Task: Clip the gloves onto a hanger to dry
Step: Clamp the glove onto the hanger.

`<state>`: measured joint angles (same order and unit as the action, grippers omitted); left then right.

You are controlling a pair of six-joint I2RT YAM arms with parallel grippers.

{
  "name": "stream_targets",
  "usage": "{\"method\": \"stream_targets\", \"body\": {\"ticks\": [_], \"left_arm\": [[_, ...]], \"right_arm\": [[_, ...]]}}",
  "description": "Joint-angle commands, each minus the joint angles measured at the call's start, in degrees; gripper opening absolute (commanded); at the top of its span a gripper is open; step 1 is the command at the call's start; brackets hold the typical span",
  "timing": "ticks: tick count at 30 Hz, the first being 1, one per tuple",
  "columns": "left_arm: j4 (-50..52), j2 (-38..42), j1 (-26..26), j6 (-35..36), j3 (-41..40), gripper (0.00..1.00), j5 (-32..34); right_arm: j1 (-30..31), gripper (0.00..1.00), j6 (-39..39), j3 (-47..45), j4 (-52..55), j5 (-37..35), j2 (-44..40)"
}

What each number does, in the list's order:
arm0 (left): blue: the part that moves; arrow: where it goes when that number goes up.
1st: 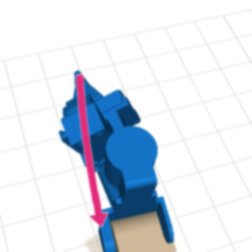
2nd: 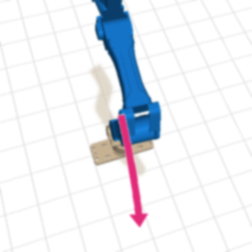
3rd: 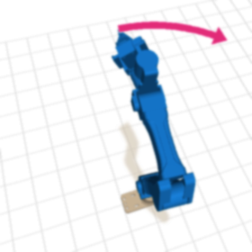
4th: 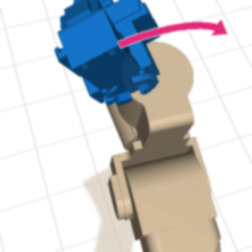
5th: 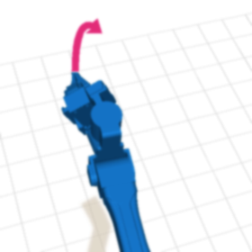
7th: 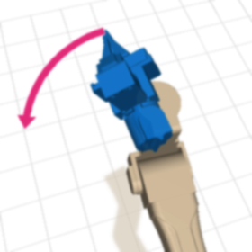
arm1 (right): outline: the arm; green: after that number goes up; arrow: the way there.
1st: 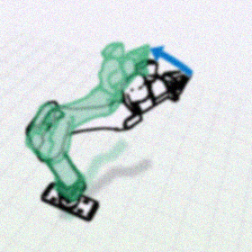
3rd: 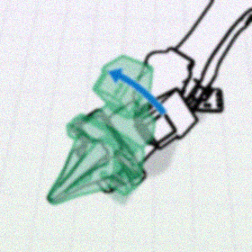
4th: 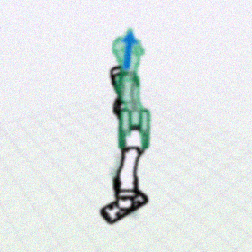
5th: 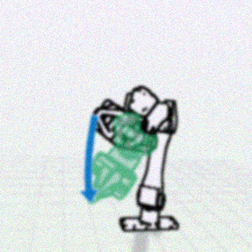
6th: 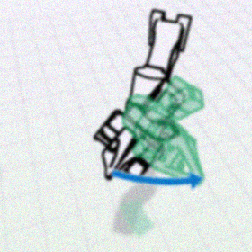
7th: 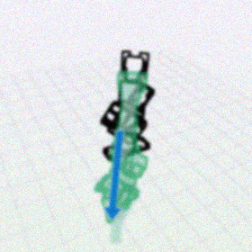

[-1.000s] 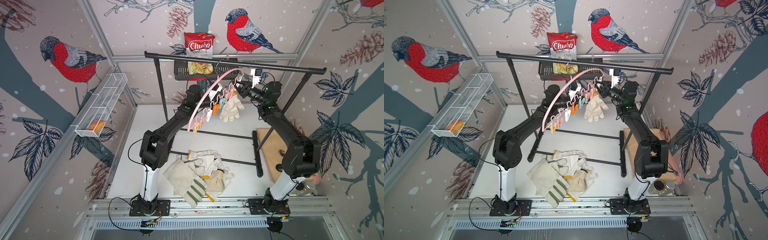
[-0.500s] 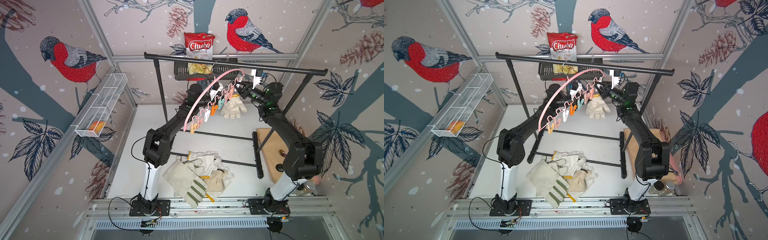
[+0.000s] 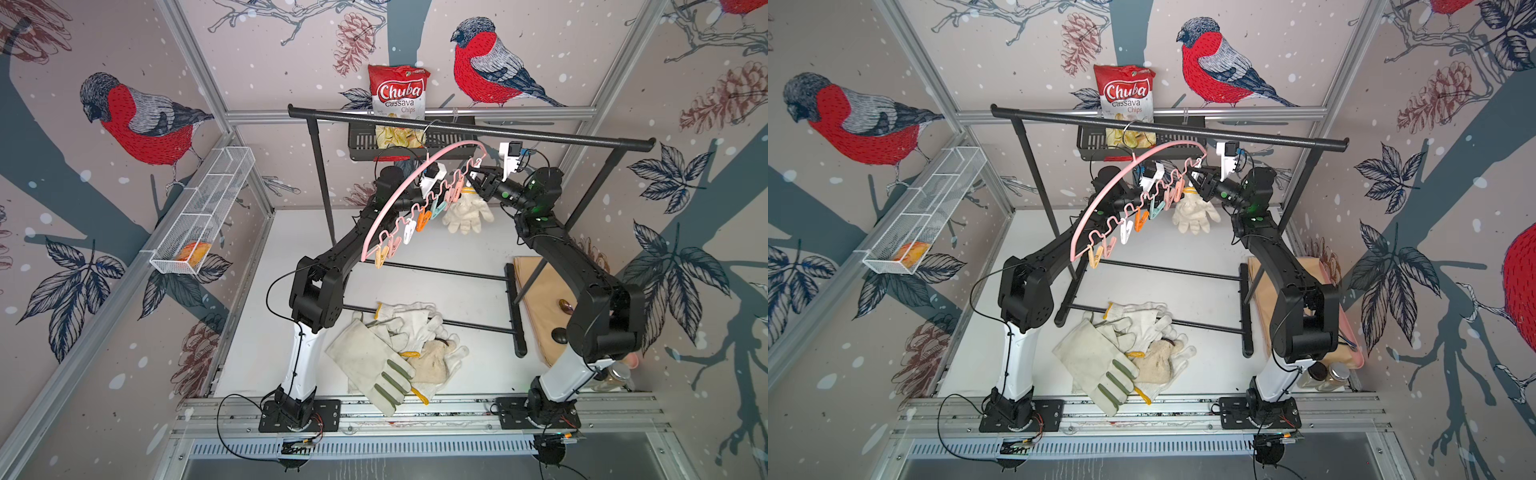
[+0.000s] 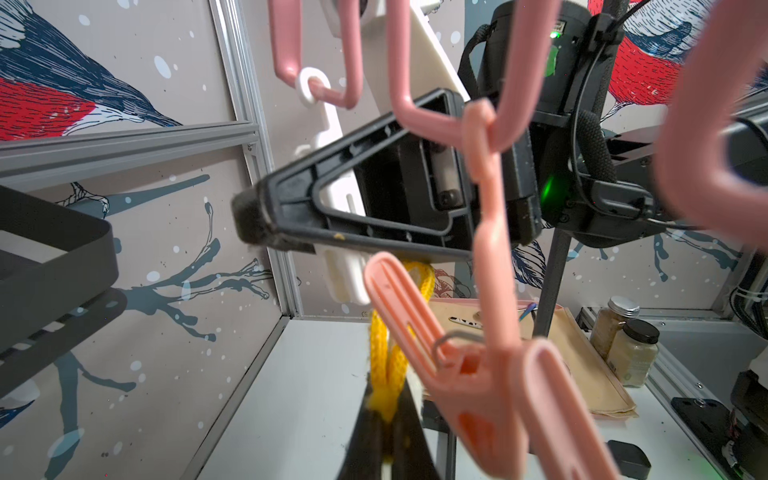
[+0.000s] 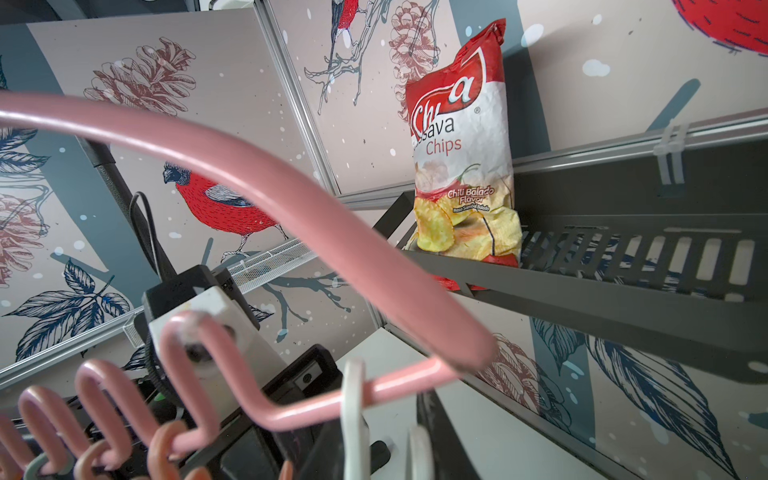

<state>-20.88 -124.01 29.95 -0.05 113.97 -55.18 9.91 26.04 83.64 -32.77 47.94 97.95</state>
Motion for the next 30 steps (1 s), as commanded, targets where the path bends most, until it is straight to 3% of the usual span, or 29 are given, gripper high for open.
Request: {"method": "stream_targets", "body": {"ticks": [1, 30], "left_arm": [[-3.0, -0.1, -0.2, -0.4, 0.5, 0.00, 0.2], [-2.9, -0.2, -1.1, -0.5, 1.1, 0.00, 0.5]], "right_arm": [[0.1, 0.11, 0.0, -0.6, -2.0, 0.4, -0.9], [1.2, 0.09, -4.7, -0.9, 3.3, 0.6, -2.5]]}}
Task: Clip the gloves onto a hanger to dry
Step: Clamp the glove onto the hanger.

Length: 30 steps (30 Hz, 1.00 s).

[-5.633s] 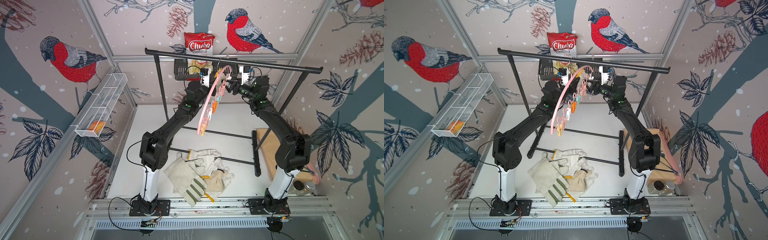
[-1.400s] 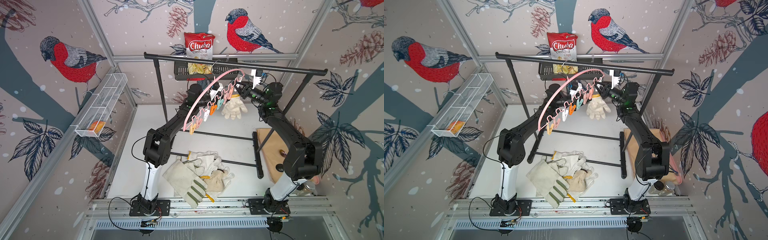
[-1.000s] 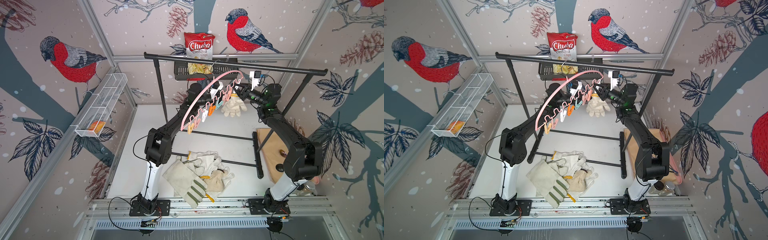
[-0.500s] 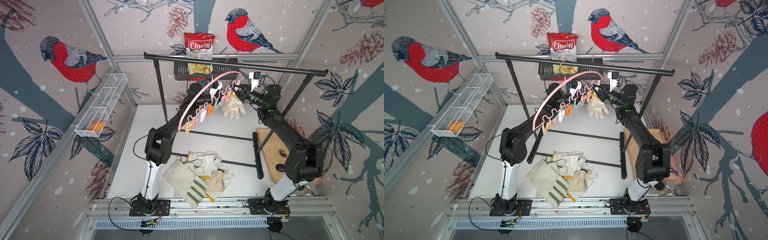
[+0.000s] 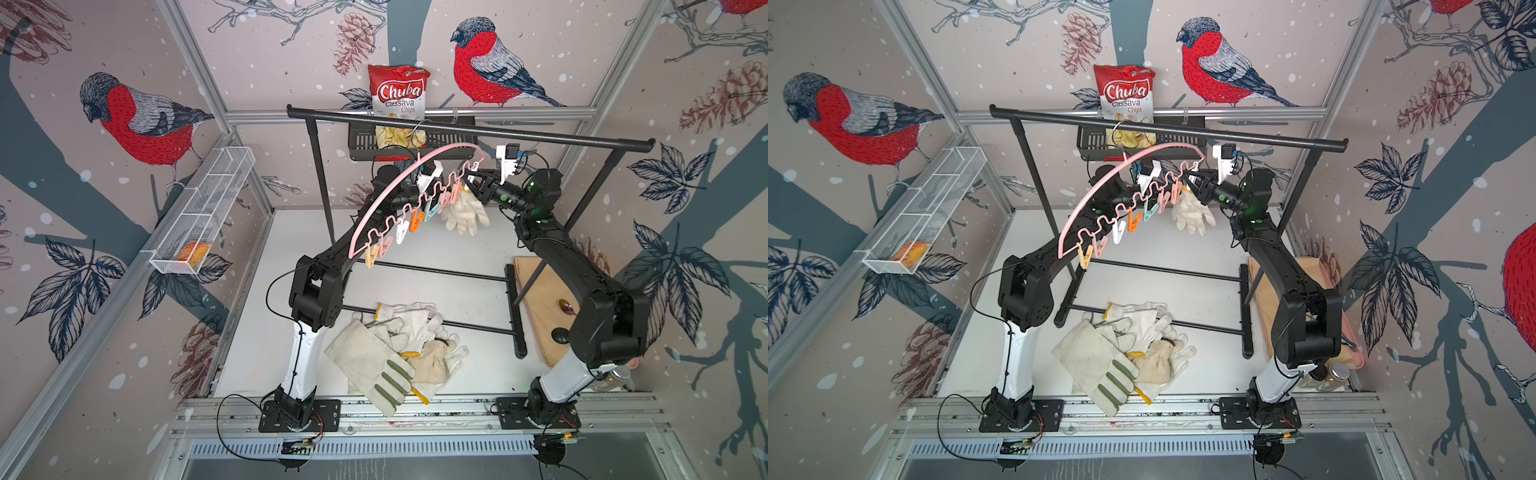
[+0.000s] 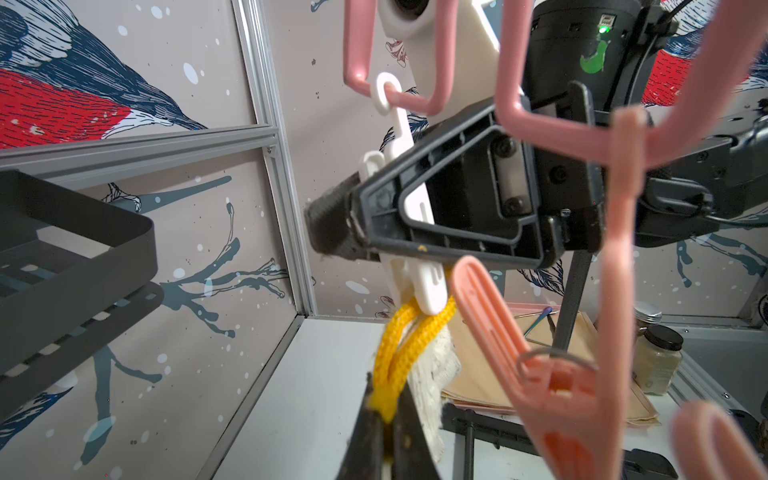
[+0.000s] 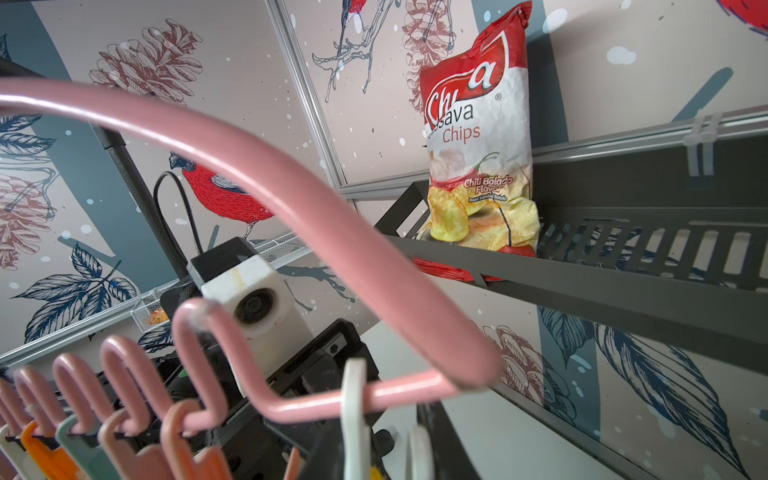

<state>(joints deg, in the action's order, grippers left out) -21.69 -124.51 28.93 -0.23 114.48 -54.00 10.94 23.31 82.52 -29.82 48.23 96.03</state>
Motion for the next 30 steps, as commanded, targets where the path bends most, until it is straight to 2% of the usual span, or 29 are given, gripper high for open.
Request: {"method": "stream_targets", "body": {"ticks": [1, 19, 26, 28, 30], "left_arm": [[-2.1, 0.4, -0.1, -0.3, 0.6, 0.00, -0.7], [-0.4, 2.7, 0.4, 1.1, -1.5, 0.00, -2.4], [-0.9, 3.0, 0.3, 1.0, -0.9, 0.00, -2.0], [-0.8, 3.0, 0.3, 1.1, -1.1, 0.00, -1.9], [-0.6, 3.1, 0.4, 1.2, -1.4, 0.00, -1.8]], "right_arm": [[0.3, 0.09, -2.3, 0.3, 0.6, 0.1, -0.6], [0.6, 0.05, -4.5, 0.2, 1.5, -3.8, -0.8], [1.5, 0.05, -8.2, 0.3, 5.0, -4.8, -0.9], [1.6, 0.07, -8.3, 0.4, 5.1, -5.0, -0.9], [1.6, 0.14, -8.2, 0.7, 5.1, -5.1, -0.9]]}}
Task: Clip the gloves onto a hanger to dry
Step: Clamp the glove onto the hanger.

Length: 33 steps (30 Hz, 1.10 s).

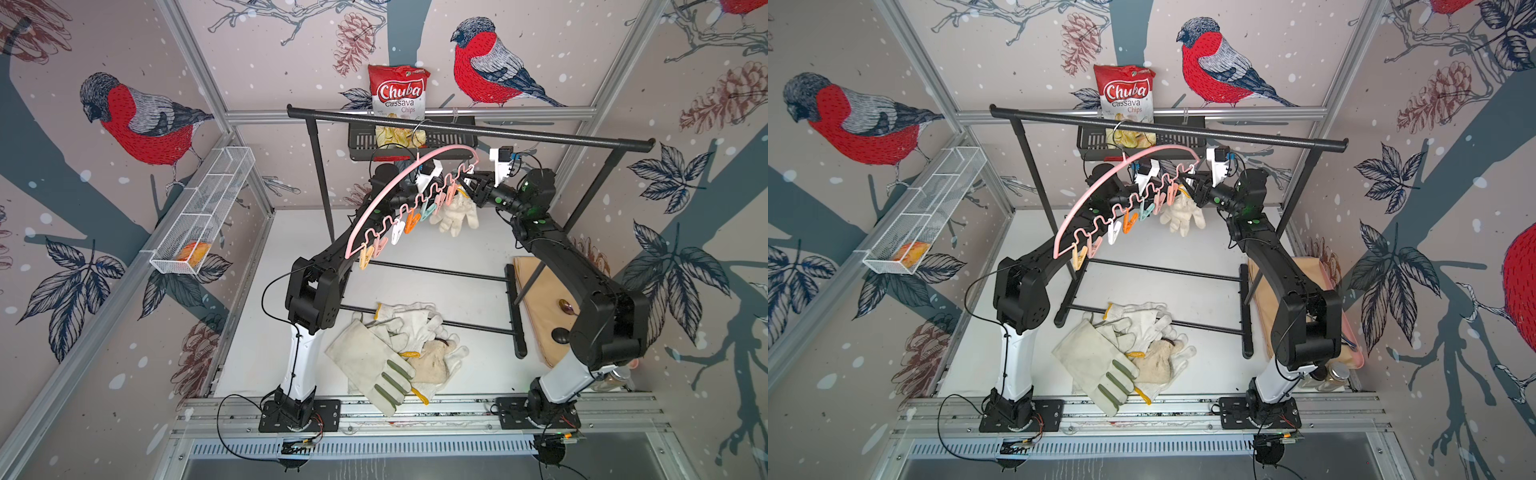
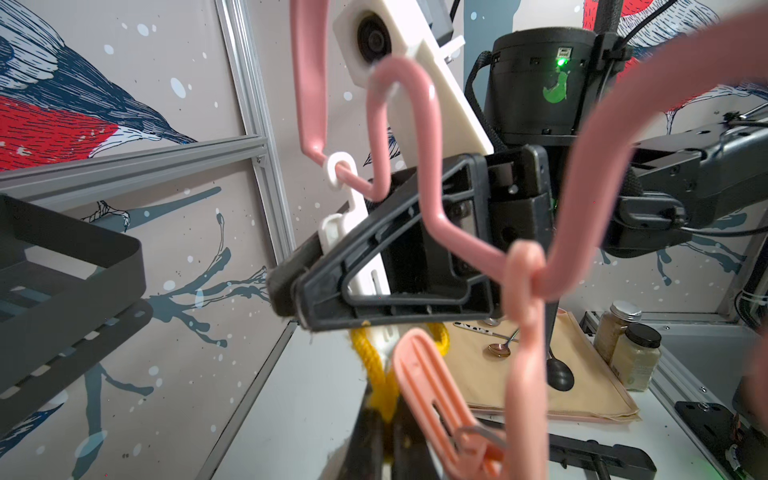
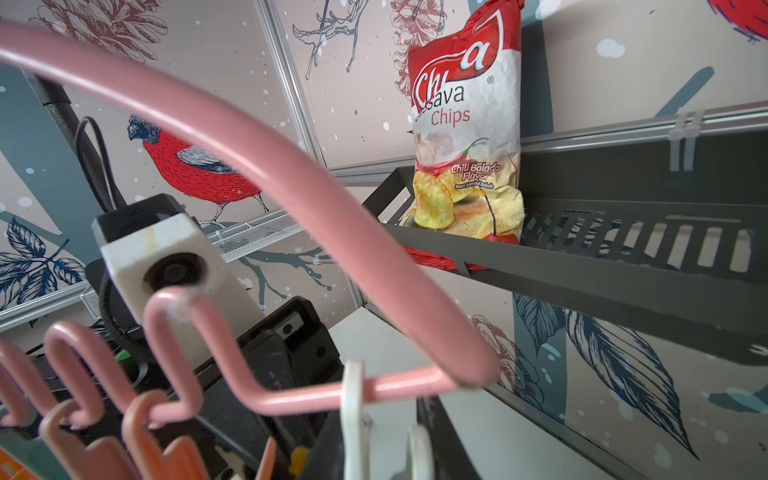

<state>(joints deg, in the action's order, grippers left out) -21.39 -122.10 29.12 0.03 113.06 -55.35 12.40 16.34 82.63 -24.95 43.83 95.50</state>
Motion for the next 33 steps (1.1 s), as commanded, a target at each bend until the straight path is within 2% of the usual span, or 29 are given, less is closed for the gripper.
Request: {"method": "stream_targets", "body": {"ticks": [1, 3, 4, 8, 12, 16, 19, 24, 26, 30, 32, 33], "left_arm": [[-0.9, 0.8, 0.1, 1.0, 0.0, 0.00, -0.4], [-0.6, 0.8, 0.1, 1.1, -0.1, 0.00, -0.1], [-0.6, 0.8, 0.2, 1.2, -0.1, 0.00, -0.1], [-0.2, 0.8, 0.1, 1.3, -0.1, 0.00, 0.8], [0.3, 1.0, 0.0, 1.4, -0.3, 0.00, 2.2], [0.2, 1.2, -0.4, 0.1, -0.9, 0.00, 5.6], [0.1, 1.7, -0.7, -0.5, -1.7, 0.08, 7.8], [1.0, 2.6, -1.3, 0.7, -3.2, 0.20, 10.7], [1.8, 3.5, -1.6, 1.7, -4.3, 0.29, 13.9], [0.0, 6.0, -2.8, 1.0, -8.5, 0.37, 20.9], [-2.6, 7.6, -3.7, -0.6, -11.6, 0.47, 24.9], [-3.6, 8.2, -4.2, -1.7, -12.7, 0.93, 26.5]], "right_arm": [[0.2, 0.18, -1.2, 0.7, 0.1, -0.6, -0.4], [0.1, 0.28, -1.0, 0.7, 0.2, -0.7, -0.6], [0.2, 0.38, -1.0, 0.7, 0.1, -0.8, -0.6], [0.2, 0.57, -1.1, 0.2, -0.1, -0.9, -1.2], [0.0, 0.70, -1.3, -0.6, -0.3, -0.5, -2.1], [-0.3, 0.88, -2.4, -2.3, 0.2, -2.2, -4.0], [-0.4, 0.98, -2.7, -5.3, -0.1, -5.9, -6.5], [-0.4, 1.00, -2.4, -8.5, 2.3, -10.7, -9.6], [-0.4, 1.00, -2.3, -9.7, 3.5, -12.4, -10.7], [-0.3, 1.00, -1.2, -12.3, 3.7, -14.6, -13.2], [-0.3, 1.00, -0.2, -13.4, 3.0, -15.0, -14.3], [-0.3, 1.00, 0.2, -13.8, 2.9, -15.1, -14.6]]}}
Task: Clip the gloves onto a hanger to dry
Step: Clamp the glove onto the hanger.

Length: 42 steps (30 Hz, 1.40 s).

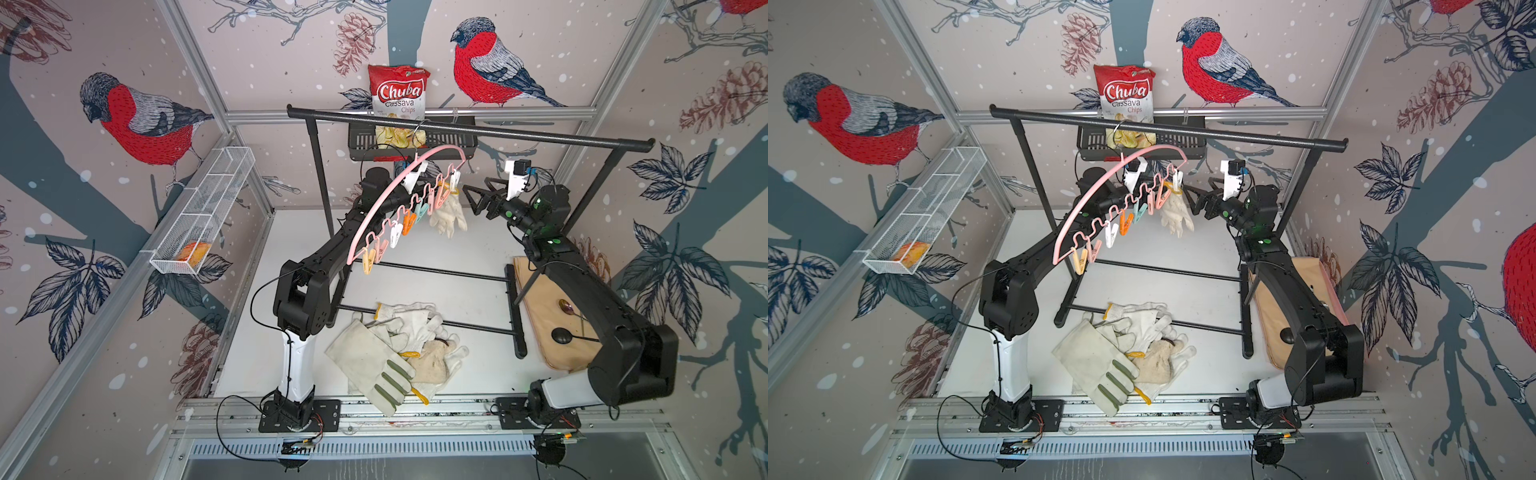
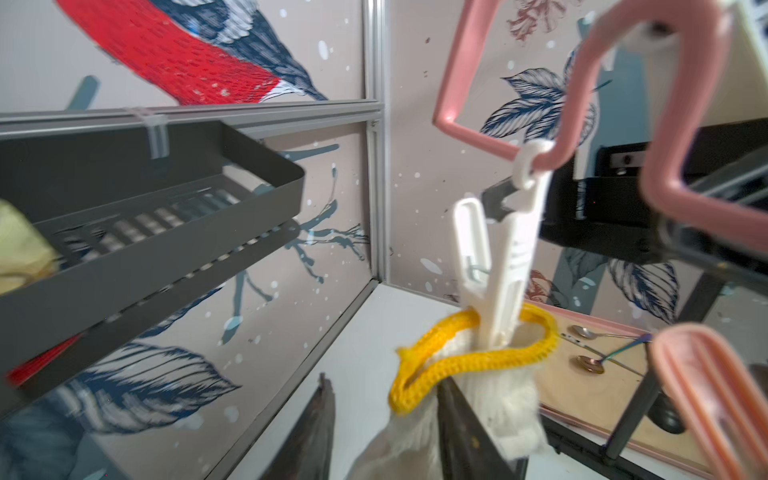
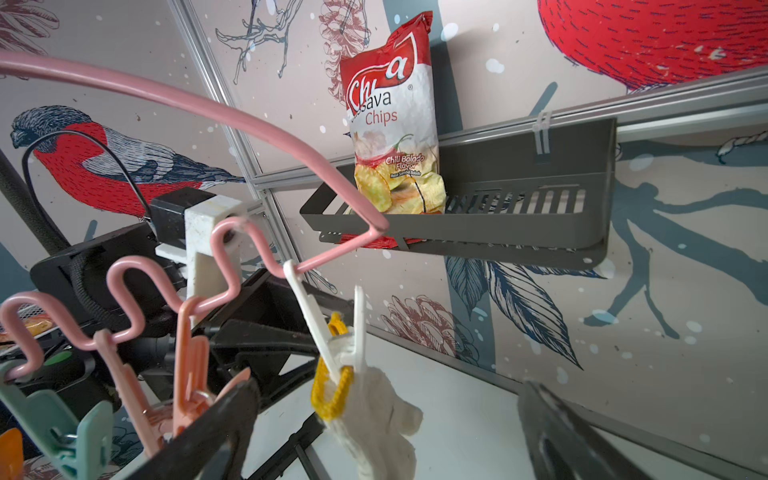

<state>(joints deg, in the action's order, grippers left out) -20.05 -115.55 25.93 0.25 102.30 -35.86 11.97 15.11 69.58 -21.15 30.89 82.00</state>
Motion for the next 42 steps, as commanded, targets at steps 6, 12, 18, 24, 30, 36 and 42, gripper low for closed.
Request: {"method": "stream_targets", "body": {"ticks": [6, 12, 18, 24, 30, 36, 42], "left_arm": [[-15.2, 5.4, -4.3, -11.7, -11.1, 0.96, 13.0], [-22.5, 7.8, -6.8, -22.7, -16.6, 0.96, 12.1], [-22.9, 14.2, -6.8, -20.4, -23.0, 0.96, 10.4], [-23.4, 22.7, -6.8, -18.5, -31.9, 0.97, 6.4], [-13.6, 33.5, -7.1, -26.8, -39.4, 0.97, 13.0], [-5.2, 44.8, -6.4, -34.9, -46.6, 0.97, 16.2], [-2.8, 56.5, -6.2, -49.7, -57.4, 0.97, 19.9]], "right_arm": [[0.4, 1.00, 4.8, -2.7, -3.0, -1.9, -3.3], [1.7, 1.00, 6.2, -2.2, -1.7, -2.3, -5.1], [5.9, 0.99, 5.8, -0.6, 5.8, -8.4, -7.2], [10.6, 0.94, 7.9, -3.1, 11.9, -12.5, -10.0], [16.0, 0.90, 11.9, -9.7, 15.1, -20.8, -19.2], [22.9, 0.78, 18.5, -15.5, 20.8, -29.5, -25.7], [29.0, 0.70, 27.8, -17.0, 30.6, -35.0, -27.6]]}}
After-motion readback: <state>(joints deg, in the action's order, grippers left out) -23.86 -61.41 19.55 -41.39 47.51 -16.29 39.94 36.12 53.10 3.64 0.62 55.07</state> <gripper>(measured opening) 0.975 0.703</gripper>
